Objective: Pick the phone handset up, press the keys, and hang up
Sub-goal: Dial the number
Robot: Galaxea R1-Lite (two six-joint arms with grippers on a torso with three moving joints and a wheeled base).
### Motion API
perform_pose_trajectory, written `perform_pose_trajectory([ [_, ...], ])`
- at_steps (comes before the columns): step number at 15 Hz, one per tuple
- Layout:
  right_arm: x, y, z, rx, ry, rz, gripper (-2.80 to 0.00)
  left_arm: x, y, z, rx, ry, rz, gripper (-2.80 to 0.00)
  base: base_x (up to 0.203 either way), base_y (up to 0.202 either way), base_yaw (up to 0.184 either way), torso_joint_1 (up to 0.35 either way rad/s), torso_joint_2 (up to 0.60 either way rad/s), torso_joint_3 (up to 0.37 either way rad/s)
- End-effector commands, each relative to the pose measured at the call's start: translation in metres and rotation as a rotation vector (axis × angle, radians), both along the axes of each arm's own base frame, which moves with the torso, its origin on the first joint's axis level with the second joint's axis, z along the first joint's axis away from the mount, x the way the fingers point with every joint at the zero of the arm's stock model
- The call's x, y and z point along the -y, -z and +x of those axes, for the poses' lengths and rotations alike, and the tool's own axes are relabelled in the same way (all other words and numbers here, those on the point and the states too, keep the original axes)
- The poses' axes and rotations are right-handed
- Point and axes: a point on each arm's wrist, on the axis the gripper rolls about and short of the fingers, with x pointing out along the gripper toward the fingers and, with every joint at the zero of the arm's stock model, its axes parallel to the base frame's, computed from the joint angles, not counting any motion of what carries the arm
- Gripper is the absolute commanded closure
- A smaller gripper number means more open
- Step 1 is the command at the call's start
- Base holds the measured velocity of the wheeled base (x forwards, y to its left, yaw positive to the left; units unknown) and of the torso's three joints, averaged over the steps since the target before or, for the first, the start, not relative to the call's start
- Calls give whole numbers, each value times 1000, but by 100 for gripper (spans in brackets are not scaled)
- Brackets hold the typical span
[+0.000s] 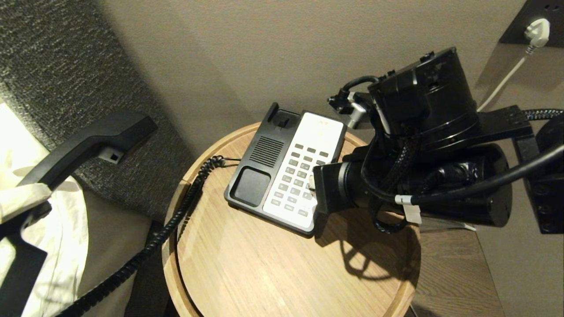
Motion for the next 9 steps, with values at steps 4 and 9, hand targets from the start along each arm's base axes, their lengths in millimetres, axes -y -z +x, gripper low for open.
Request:
perform_pose_trajectory([
  [4,-2,5,2,-18,13,4,0,0,1,0,-5,-2,-1,0,0,0,0,0,0,0],
  [9,-4,9,4,-23,14,-5,0,0,0,0,0,-2,-5,0,0,0,0,0,0,0],
])
